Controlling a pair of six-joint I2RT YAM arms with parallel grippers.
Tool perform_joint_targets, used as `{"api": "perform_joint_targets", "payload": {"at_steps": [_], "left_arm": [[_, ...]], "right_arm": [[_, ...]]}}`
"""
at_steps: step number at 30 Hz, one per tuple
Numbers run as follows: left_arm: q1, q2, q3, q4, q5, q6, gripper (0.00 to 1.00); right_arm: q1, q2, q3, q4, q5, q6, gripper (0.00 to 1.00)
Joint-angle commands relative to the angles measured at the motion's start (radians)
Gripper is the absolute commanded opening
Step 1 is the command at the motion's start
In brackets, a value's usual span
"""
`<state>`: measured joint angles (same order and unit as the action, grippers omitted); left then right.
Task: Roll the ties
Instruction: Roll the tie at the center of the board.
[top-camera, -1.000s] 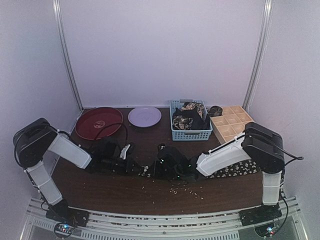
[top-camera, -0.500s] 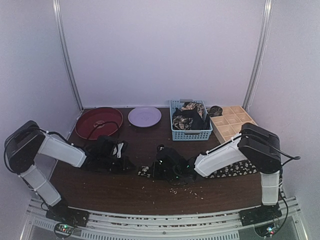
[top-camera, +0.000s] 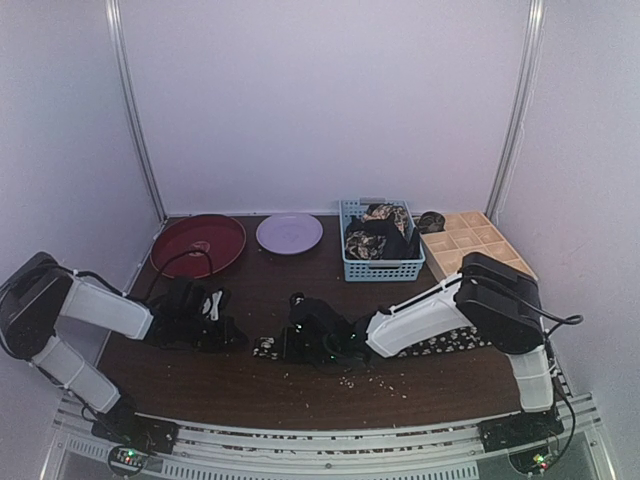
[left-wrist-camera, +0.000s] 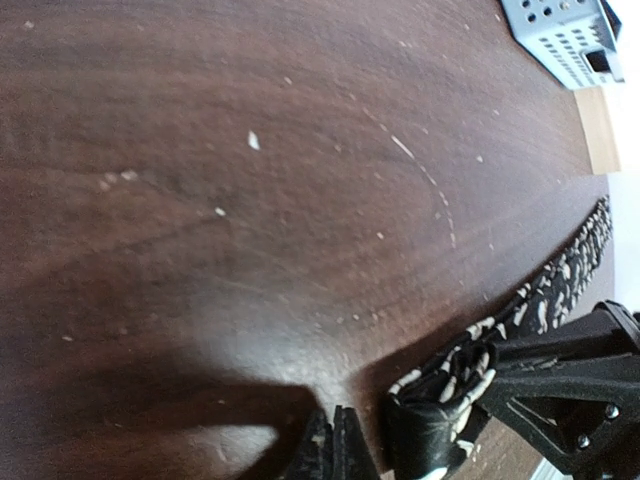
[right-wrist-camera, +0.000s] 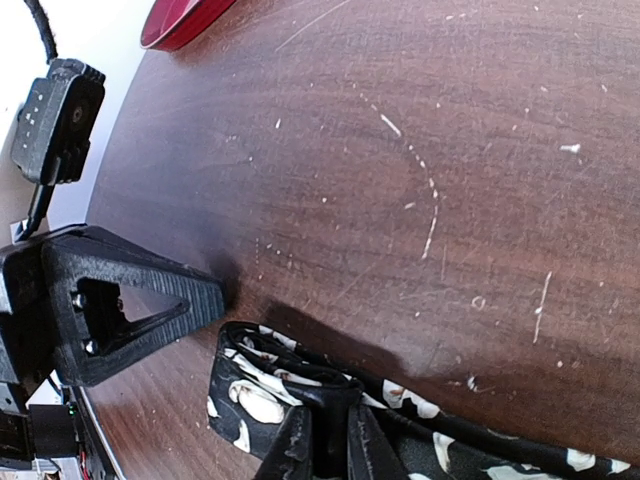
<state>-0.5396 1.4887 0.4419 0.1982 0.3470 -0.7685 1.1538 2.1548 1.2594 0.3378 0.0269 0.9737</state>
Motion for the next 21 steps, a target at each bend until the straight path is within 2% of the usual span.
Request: {"api": "perform_joint_targets", "payload": {"at_steps": [1,8,21], "left_arm": [[-0.003,0.021,-0.036,0.086,0.094,0.016,0.0],[-0.003,0.04,-0.029,0.075,0.101,0.017,0.0],[-0.028,0.072,-0.046,0.074,0.111,0.016,0.0]], "right_arm": [[0.005,0.019,-0.001,-0.07,0.004,-0.007,0.16],[0.003,-0.009,-0.021,-0.087,0.032,-0.026,0.2],[-0.003,-0.039,-0.071,-0.059,0.042,-0.035,0.17]]}}
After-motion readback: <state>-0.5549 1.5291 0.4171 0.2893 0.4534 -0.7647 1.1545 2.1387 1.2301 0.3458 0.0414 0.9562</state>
